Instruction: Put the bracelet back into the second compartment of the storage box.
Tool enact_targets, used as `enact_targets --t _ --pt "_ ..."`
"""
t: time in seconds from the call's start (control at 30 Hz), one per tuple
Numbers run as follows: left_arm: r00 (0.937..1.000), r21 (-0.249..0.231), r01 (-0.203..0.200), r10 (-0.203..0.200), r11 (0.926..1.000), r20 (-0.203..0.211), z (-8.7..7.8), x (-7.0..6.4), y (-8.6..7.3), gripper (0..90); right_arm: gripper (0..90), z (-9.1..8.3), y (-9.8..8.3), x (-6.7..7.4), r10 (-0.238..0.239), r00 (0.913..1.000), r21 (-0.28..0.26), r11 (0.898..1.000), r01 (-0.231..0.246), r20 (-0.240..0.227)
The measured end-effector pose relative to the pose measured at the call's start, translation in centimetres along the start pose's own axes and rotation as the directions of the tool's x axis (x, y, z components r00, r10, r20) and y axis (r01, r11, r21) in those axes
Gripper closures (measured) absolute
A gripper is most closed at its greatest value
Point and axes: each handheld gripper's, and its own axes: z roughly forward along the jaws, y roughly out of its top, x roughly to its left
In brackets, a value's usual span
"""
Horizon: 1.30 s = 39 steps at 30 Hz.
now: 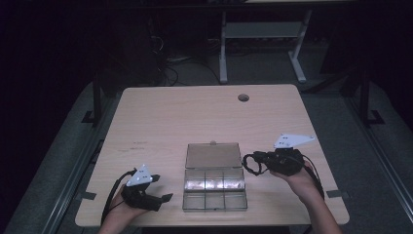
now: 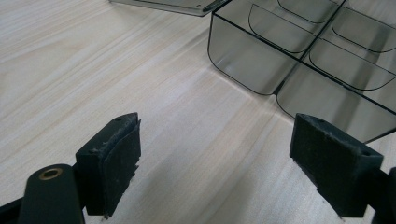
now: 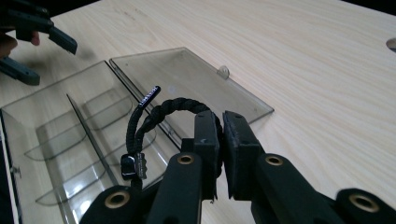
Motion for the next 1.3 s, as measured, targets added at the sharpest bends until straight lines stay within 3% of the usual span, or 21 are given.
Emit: enact_targets --t 0.2,0.3,0.6,0.83,1.17,1.3 --pt "1.0 -0.003 0.009 -0.009 1.0 -0.001 0.0 0.0 0.0 16.1 83.9 0.7 1.0 0.2 0.002 0.9998 -0.009 1.0 -0.003 -0.021" --pt "1.0 0.008 -0.005 0.005 1.0 0.0 -0.1 0.1 0.0 16.1 83.9 1.2 1.5 0.3 -0.001 0.9994 -0.015 1.0 0.0 -0.035" --pt "0.9998 -0.007 0.018 -0.018 0.9998 0.002 0.1 0.0 0.0 16.1 83.9 2.5 3.2 0.8 -0.016 0.9984 -0.031 0.999 0.014 -0.055" --pt "1.0 0.003 0.004 -0.004 1.0 0.006 0.1 0.0 0.0 16.1 83.9 3.8 4.2 1.5 -0.033 0.9966 -0.037 0.999 0.031 -0.075" --pt "0.9995 0.019 -0.029 0.028 0.9994 0.016 0.3 -0.1 0.1 16.1 83.9 6.1 4.5 2.6 -0.089 0.9903 0.001 0.996 0.09 -0.107" --pt "0.9997 0.013 -0.021 0.021 0.9997 0.014 0.2 -0.1 0.1 16.1 83.9 6.6 4.3 3.2 -0.092 0.9889 0.02 0.995 0.095 -0.117"
